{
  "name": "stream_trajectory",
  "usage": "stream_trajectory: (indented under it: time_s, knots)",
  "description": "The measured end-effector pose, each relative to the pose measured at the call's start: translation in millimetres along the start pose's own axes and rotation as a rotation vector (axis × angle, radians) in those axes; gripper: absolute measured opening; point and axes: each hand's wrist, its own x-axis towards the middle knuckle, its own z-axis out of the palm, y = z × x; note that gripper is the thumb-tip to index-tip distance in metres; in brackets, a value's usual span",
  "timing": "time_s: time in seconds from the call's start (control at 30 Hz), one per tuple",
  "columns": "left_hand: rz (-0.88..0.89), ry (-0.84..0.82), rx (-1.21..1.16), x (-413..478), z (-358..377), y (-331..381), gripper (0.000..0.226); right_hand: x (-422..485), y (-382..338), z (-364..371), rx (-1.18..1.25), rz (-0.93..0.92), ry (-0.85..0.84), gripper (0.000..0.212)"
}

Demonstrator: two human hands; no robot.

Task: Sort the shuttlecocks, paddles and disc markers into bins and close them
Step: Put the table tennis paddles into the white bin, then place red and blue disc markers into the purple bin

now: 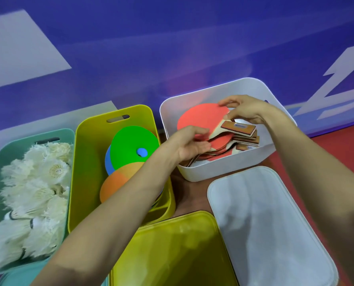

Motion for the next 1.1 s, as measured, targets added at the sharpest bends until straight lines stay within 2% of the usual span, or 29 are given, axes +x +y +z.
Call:
stream_trajectory:
  time_s: [0.1,0.17,0.27,0.3,0.37,0.4,0.5,0.57,0.67,0.77,0.83,0.93,1.1]
  knots:
    - [0.0,-0.026,0.121,3.2,-4.4,0.6,0.013,12.7,3.3,2.5,-0.341,-0.033,0.032,0.055]
    - [0.112,0.078,0.316,12.7,-9.7,-2.1,0.016,14.6,4.8,8.5,-0.559,-0.057,0.107,0.051]
    - [0.306,0.329,1.017,24.5,-15.9,-10.5,0.027,11.7,8.5,24.9,-0.75,-0.167,0.094,0.042]
    - [0.331,0.361,1.222,25.4,-15.0,-13.3,0.033,10.9,11.8,30.4,-0.81,-0.188,0.094,0.041]
    - [0.33,0.298,1.445,23.6,-11.5,-16.5,0.032,8.3,18.5,39.3,-0.881,-0.193,0.12,0.043]
    - [0.318,0.273,1.485,20.7,-9.0,-17.2,0.029,6.0,21.2,42.2,-0.898,-0.187,0.126,0.044]
    - [0.328,0.267,1.451,7.3,-6.6,-15.3,0.026,-10.4,20.0,52.1,-0.919,-0.197,0.139,0.047]
    - [0.402,0.292,1.432,-7.6,-10.6,-12.4,0.034,-28.8,11.0,63.1,-0.902,-0.278,0.203,0.048]
    - [0.637,0.382,1.355,-46.3,-26.9,-13.2,0.045,-65.7,-15.0,91.8,-0.864,-0.476,0.307,0.045]
    - [0.878,0.515,1.296,-99.5,-64.0,-24.5,0.037,-105.9,-45.2,132.6,-0.833,-0.653,0.378,0.044]
    - [0.965,0.649,1.292,-136.5,-101.9,-37.9,0.033,-127.9,-60.7,166.2,-0.802,-0.765,0.36,0.042]
    - [0.98,0.8,1.262,-187.2,-168.5,-62.9,0.03,-152.1,-76.3,228.5,-0.752,-0.888,0.284,0.041]
    - [0.903,0.992,1.202,-252.6,-275.4,-104.5,0.023,-174.1,-97.9,347.7,-0.733,-0.965,0.154,0.041]
